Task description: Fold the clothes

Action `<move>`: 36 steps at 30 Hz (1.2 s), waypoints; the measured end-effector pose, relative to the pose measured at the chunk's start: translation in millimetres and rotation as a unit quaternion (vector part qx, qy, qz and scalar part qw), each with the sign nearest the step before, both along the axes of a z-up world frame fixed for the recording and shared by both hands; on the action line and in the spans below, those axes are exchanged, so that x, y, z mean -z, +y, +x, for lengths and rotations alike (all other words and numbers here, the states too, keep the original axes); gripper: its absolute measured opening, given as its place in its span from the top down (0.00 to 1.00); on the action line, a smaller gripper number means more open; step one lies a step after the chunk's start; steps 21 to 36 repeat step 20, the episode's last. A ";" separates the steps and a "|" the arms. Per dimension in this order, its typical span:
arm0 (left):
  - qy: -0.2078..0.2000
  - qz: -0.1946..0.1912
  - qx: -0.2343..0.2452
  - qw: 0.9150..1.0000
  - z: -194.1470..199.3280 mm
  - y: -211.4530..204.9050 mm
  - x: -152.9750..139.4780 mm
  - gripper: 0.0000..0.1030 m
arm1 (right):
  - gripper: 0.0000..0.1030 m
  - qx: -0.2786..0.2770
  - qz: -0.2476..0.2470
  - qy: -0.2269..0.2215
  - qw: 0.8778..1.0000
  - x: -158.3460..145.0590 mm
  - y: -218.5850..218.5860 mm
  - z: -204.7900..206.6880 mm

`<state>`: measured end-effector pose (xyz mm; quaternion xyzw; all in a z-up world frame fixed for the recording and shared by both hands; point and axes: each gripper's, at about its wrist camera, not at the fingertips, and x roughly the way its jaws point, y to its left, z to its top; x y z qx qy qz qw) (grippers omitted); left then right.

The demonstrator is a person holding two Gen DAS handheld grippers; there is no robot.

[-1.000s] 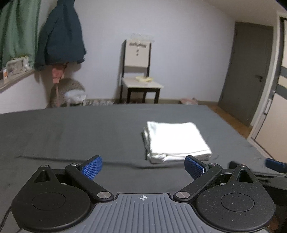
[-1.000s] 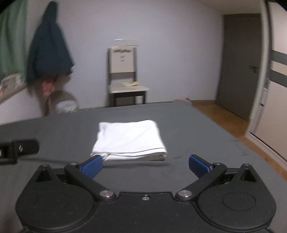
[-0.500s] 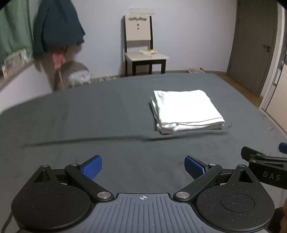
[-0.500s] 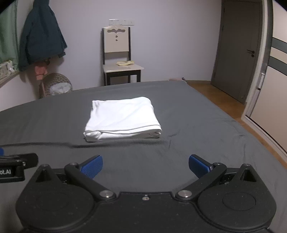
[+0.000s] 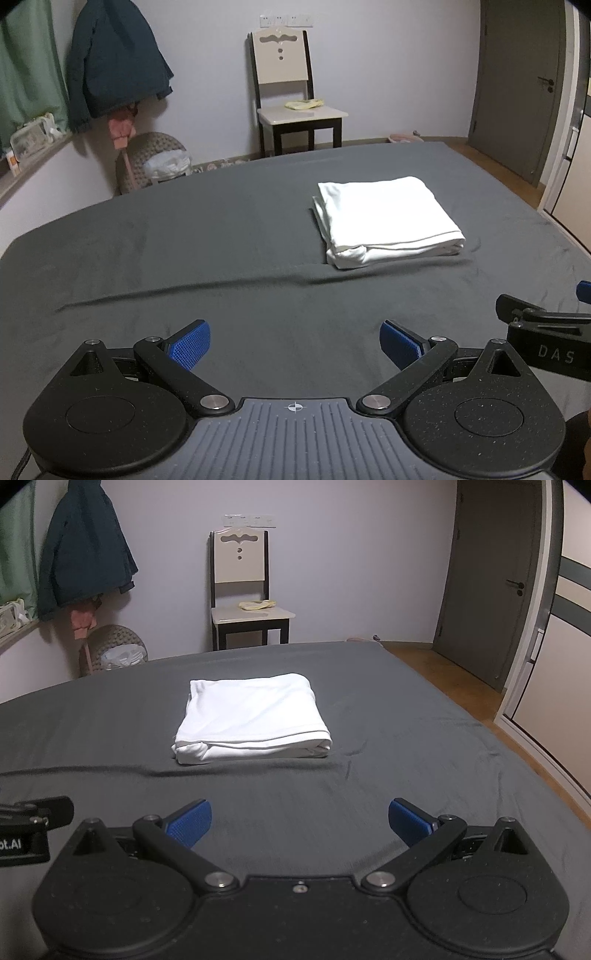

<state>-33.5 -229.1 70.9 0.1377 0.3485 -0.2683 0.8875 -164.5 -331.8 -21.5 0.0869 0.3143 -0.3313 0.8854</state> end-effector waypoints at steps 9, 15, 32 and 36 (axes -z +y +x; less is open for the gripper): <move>0.010 0.000 0.008 1.000 -0.3 -2.0 1.0 0.04 | 0.00 -0.003 -0.019 0.002 1.000 0.9 6.9 1.3; 0.009 -0.002 0.005 1.000 0.2 -0.7 2.2 0.04 | 0.00 -0.004 -0.024 0.003 1.000 0.6 8.9 1.3; 0.010 -0.005 0.003 1.000 0.3 0.6 2.7 0.04 | 0.00 -0.004 -0.023 0.003 1.000 -0.2 8.7 0.9; 0.010 -0.005 0.003 1.000 0.3 0.6 2.7 0.04 | 0.00 -0.004 -0.023 0.003 1.000 -0.2 8.7 0.9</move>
